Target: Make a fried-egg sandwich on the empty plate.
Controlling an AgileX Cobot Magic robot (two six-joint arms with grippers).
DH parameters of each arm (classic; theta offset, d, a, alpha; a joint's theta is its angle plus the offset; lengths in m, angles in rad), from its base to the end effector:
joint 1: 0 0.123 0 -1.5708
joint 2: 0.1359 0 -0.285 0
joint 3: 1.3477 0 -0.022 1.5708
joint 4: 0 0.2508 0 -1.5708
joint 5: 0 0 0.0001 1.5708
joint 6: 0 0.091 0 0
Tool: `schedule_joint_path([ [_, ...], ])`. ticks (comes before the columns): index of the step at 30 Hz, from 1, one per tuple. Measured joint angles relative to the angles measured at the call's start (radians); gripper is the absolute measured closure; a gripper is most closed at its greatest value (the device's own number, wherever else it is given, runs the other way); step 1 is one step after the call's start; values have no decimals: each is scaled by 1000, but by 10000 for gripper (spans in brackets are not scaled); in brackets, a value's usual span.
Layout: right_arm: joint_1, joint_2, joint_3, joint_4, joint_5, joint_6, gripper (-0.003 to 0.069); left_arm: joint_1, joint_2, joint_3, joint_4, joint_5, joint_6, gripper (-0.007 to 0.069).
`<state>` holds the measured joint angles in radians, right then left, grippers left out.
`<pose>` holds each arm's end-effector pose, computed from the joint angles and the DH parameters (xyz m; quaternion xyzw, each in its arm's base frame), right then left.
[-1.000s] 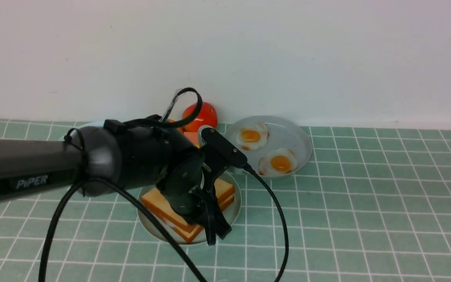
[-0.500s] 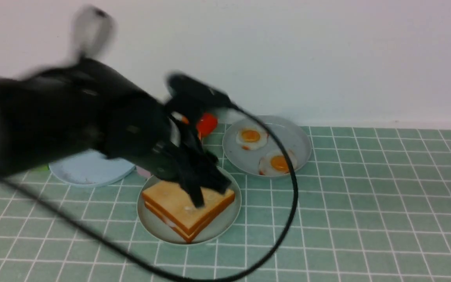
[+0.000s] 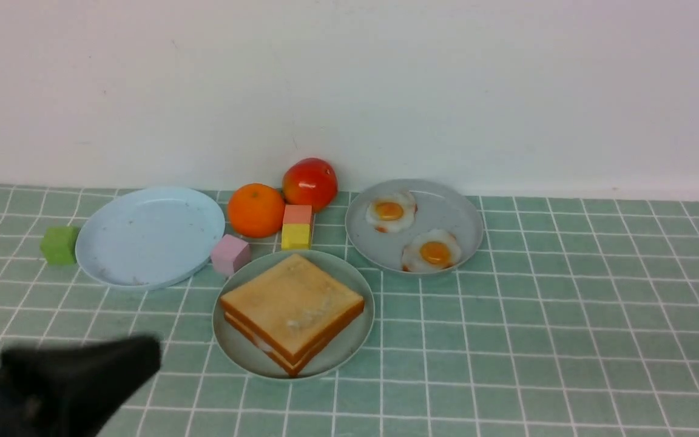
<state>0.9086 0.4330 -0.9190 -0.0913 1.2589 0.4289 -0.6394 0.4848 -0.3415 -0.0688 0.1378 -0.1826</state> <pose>0.0240 0.0179 0.3736 -0.2087 0.8783 0.2297 0.3637 0.0870 -0.0658 0.2791 0.1520 0.7570 -0.2769 0.5720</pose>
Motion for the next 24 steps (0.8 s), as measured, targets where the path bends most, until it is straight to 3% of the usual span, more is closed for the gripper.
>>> schedule_joint_path([
  [6, 0, -15, 103, -32, -134, 65, 592, 0, -283, 235, -25, -223, -3, 638],
  [13, 0, -15, 197, -78, -344, 84, 589, 0, -334, 253, -27, -238, -3, 638],
  [24, 0, -15, 279, -80, -374, 91, 573, 0, -334, 253, -27, -190, -3, 638],
])
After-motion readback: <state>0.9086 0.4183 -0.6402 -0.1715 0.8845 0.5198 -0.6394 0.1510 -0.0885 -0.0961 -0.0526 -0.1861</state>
